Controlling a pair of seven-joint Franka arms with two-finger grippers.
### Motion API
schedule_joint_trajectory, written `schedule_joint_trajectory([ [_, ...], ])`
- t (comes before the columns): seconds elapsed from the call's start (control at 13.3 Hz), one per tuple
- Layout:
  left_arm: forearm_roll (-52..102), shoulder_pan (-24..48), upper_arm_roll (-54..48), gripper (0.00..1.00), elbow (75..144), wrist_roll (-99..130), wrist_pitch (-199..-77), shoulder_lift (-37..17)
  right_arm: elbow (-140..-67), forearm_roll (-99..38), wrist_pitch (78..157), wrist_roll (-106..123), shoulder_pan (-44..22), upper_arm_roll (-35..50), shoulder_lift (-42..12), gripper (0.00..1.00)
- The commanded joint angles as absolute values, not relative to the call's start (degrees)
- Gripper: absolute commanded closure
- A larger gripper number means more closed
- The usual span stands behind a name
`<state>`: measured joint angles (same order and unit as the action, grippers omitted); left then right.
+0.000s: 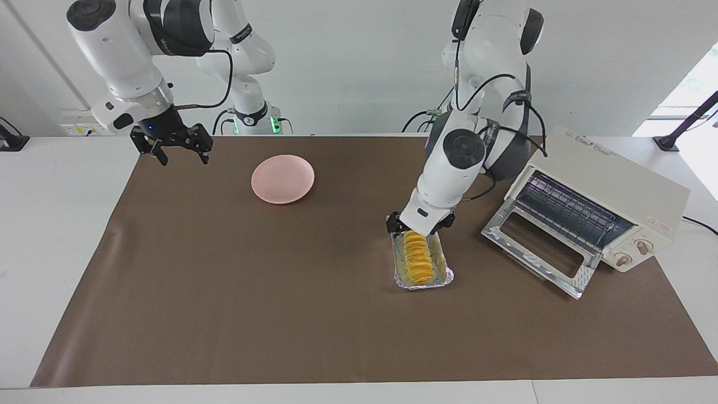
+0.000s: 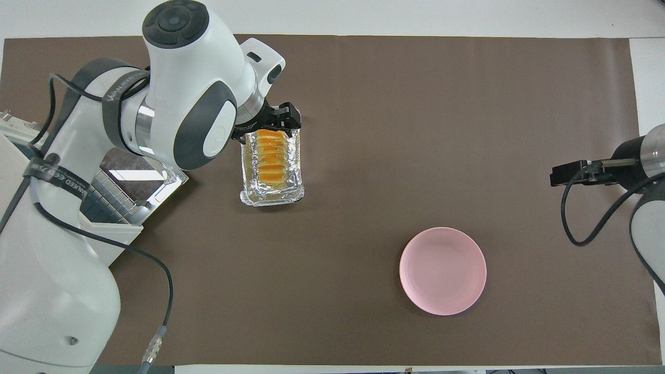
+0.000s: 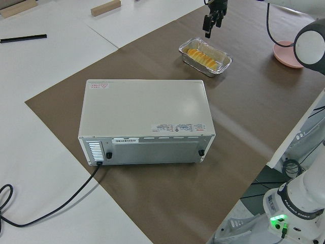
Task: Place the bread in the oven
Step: 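Carry the foil tray toward the open oven with the left gripper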
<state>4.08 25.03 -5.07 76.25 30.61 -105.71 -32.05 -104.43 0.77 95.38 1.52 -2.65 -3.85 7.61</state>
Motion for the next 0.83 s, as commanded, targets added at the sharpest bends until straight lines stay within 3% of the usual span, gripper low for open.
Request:
schedule_joint_trajectory([
  [0.0,2.5,28.3,-3.8,0.0,78.1,33.0,-111.4,-34.6,-95.6,5.0,91.5,0.7,-2.8,-3.2,3.0,0.0],
  [0.38,2.4,28.3,-3.8,0.03,82.9,33.0,-115.0,-34.5,-95.1,4.0,91.0,0.7,-2.8,-3.1,1.9,0.0],
  [0.53,2.4,28.3,-3.8,0.16,83.6,33.0,-115.8,-34.4,-95.2,4.0,91.0,1.4,-2.4,-3.1,2.0,0.0],
  [0.6,2.4,28.1,-3.8,0.37,83.6,33.0,-115.8,-34.4,-95.2,4.0,91.0,1.6,-2.5,-3.1,2.0,0.0],
  [0.68,2.5,28.2,-3.8,0.77,83.8,33.0,-115.2,-34.2,-95.6,3.9,90.9,1.7,-2.5,-3.0,2.2,0.0],
  [0.75,2.6,28.0,-3.9,1.0,84.0,33.1,-114.8,-34.1,-95.9,3.9,90.8,1.6,-2.8,-3.0,2.3,0.0],
])
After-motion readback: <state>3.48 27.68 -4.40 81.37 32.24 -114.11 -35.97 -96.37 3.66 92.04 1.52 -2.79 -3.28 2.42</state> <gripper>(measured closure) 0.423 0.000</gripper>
